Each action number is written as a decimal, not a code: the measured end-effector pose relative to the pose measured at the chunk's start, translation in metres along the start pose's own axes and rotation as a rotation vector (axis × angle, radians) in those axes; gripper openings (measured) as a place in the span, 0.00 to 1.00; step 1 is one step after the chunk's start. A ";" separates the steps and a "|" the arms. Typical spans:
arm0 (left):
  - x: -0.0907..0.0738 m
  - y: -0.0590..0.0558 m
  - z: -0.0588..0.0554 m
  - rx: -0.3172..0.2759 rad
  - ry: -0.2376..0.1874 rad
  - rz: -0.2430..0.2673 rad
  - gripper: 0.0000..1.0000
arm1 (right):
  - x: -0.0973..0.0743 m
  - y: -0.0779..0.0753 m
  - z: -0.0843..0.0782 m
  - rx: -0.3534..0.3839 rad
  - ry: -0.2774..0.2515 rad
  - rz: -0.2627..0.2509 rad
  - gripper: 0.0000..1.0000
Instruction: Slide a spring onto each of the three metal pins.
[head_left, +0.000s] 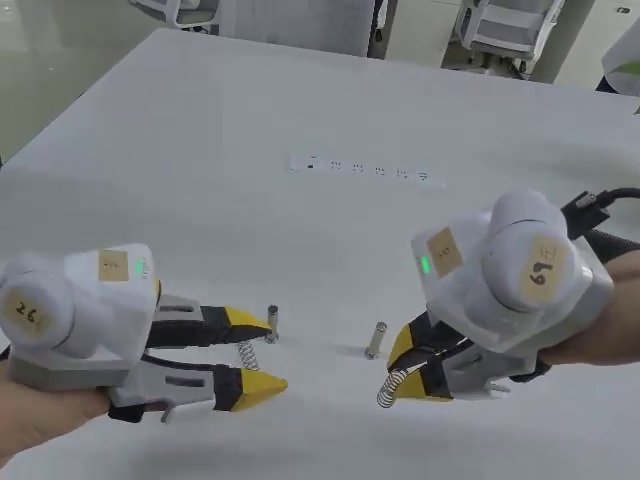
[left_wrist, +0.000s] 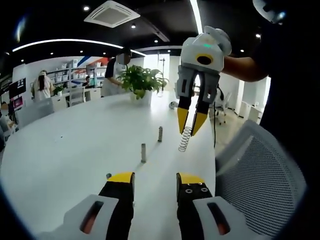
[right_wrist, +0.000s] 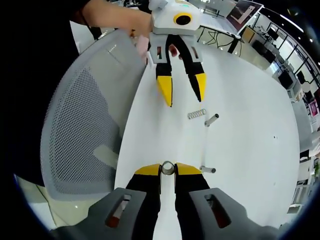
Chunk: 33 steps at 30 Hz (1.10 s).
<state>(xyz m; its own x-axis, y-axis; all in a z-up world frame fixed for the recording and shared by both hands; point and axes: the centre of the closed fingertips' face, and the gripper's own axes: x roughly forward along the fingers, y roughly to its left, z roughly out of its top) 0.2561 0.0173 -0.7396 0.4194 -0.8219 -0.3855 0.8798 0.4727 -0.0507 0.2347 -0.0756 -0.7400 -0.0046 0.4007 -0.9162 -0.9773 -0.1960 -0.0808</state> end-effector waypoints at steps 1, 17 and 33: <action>-0.001 0.000 -0.001 -0.002 0.001 0.002 0.27 | 0.000 0.000 0.000 0.000 -0.001 0.000 0.07; -0.017 0.010 -0.028 -0.041 0.057 0.053 0.55 | -0.003 -0.009 -0.006 0.020 0.005 -0.019 0.07; -0.025 0.018 -0.031 -0.082 0.024 0.111 0.88 | -0.004 -0.012 -0.014 0.033 0.013 -0.024 0.07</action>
<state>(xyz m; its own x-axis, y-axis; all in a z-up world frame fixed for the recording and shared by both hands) 0.2549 0.0562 -0.7592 0.5066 -0.7558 -0.4148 0.8068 0.5852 -0.0810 0.2498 -0.0873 -0.7405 0.0219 0.3929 -0.9193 -0.9835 -0.1569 -0.0905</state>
